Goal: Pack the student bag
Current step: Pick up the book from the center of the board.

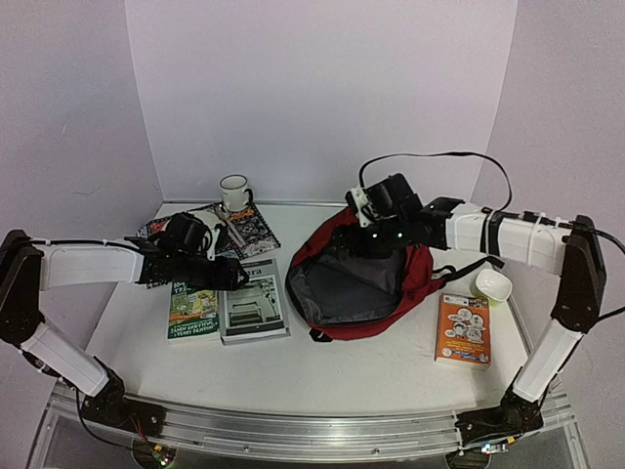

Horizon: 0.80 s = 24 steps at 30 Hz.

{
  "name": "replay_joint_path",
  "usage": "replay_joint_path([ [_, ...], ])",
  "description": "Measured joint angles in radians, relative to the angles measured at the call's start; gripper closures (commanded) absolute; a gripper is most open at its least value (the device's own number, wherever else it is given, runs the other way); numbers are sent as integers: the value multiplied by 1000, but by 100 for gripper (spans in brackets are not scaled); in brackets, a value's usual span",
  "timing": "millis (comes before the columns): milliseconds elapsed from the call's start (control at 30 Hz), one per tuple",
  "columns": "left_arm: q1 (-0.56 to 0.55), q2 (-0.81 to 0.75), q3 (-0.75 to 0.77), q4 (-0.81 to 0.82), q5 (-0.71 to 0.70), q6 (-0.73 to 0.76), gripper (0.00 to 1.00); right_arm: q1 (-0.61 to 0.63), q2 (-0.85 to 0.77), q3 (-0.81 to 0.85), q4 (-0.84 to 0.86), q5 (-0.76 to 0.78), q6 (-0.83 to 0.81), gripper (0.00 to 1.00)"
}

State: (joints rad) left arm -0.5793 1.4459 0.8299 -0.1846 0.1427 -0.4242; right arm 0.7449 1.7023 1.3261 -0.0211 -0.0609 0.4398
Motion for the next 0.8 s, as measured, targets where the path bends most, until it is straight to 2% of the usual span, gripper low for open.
replay_joint_path([
  [333,57,99,-9,1,37,-4,23,184,269,37,249,-19,244,24],
  [533,58,105,-23,27,52,-4,24,236,419,117,285,-28,324,29],
  [800,64,104,-59,105,95,-5,24,236,468,163,298,-24,372,33],
])
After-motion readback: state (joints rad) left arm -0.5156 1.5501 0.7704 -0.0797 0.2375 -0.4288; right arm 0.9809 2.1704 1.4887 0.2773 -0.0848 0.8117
